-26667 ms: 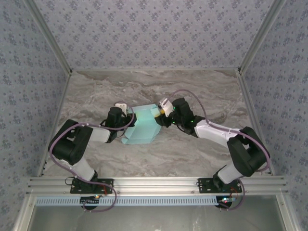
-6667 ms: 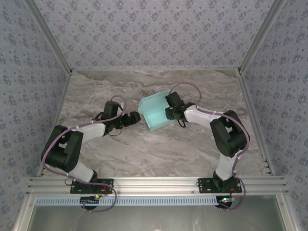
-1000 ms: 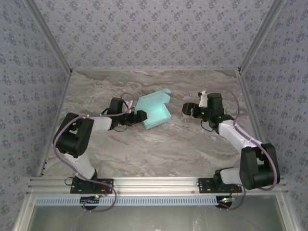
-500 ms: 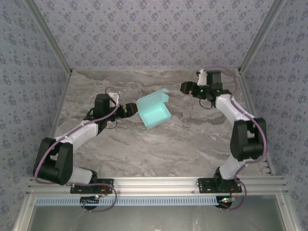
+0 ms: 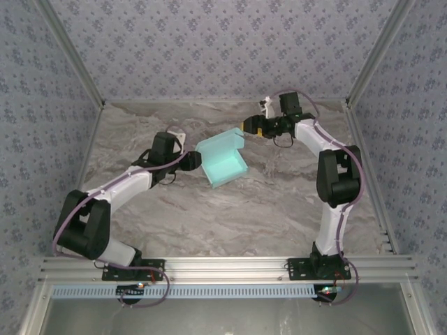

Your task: Fold the paper box

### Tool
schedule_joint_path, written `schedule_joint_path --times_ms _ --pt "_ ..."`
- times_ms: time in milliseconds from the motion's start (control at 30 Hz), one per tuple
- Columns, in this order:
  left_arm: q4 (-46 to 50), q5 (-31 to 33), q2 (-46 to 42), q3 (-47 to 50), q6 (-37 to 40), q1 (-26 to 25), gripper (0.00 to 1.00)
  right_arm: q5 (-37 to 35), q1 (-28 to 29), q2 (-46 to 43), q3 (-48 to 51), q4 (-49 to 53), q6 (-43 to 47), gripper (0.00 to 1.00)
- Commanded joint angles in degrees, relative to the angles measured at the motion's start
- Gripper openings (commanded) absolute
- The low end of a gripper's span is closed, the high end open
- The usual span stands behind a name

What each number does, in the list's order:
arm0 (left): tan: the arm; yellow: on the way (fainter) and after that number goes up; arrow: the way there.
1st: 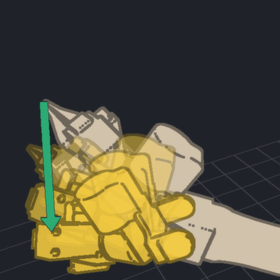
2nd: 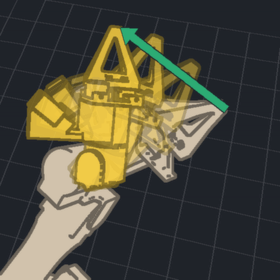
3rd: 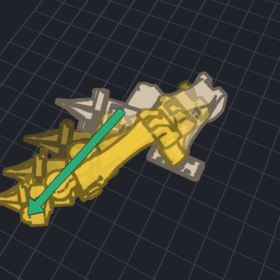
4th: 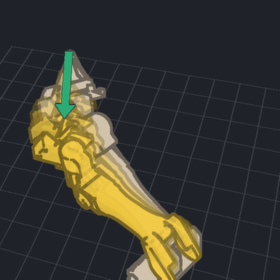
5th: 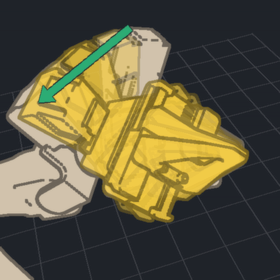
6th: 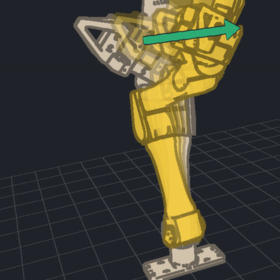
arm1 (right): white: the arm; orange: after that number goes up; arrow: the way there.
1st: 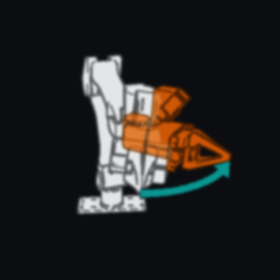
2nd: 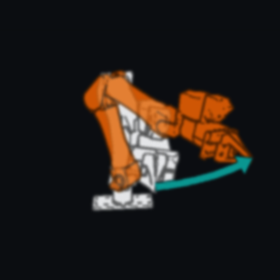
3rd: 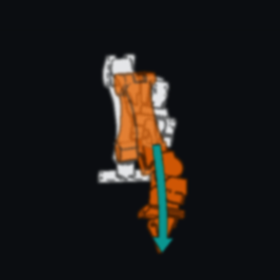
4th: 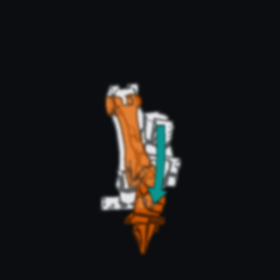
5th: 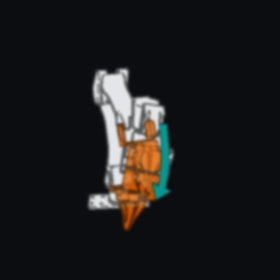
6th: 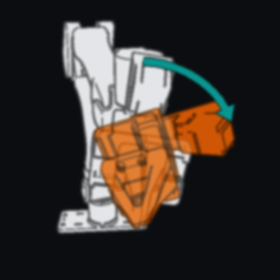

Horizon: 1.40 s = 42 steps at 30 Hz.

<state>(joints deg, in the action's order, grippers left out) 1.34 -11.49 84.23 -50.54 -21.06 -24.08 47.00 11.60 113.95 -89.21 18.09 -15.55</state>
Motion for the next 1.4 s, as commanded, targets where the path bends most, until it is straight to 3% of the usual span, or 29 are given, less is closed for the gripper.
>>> schedule_joint_path --times_ms 0,233,433,600,833,1100,1133,1167,1300,1367 --pt "1.38 1.72 1.49 -3.10 2.18 -0.01 0.48 2.59 0.18 1.54 -0.66 0.77 0.79 0.70" --pt "2.23 -0.20 5.12 -6.73 3.15 0.00 0.35 2.08 3.97 -0.76 5.11 -5.07 -4.68 0.66" --pt "3.09 0.73 4.94 -7.36 1.93 0.55 0.35 -1.62 5.24 -7.87 15.51 -14.68 -13.05 0.69" --pt "2.57 -0.99 4.46 -7.19 0.20 1.57 0.36 0.75 5.81 -9.66 20.21 -22.06 -18.84 0.68" --pt "1.02 -5.26 2.94 -5.04 -2.84 3.48 0.47 -0.79 4.19 -11.71 22.83 -21.88 -20.05 0.69" --pt "-3.97 -8.61 -4.49 1.72 -8.88 6.94 0.86 -1.97 -1.05 -12.90 22.51 -18.77 -21.11 0.73" --pt "-4.43 -8.54 -5.99 2.63 -9.54 7.53 0.96 -1.75 -1.40 -12.78 22.42 -19.27 -20.96 0.73" --pt "-4.16 -7.53 -7.41 3.20 -10.08 8.02 0.99 -1.85 -1.65 -12.55 22.37 -19.54 -16.92 0.72" --pt "-0.82 -4.77 -10.16 3.77 -6.72 8.71 0.99 -4.32 -0.97 -13.32 23.59 -17.65 -1.96 0.65" --pt "-1.11 -6.05 -9.63 4.78 -4.35 8.54 0.94 -3.45 -0.56 -13.80 25.52 -19.39 1.65 0.60"
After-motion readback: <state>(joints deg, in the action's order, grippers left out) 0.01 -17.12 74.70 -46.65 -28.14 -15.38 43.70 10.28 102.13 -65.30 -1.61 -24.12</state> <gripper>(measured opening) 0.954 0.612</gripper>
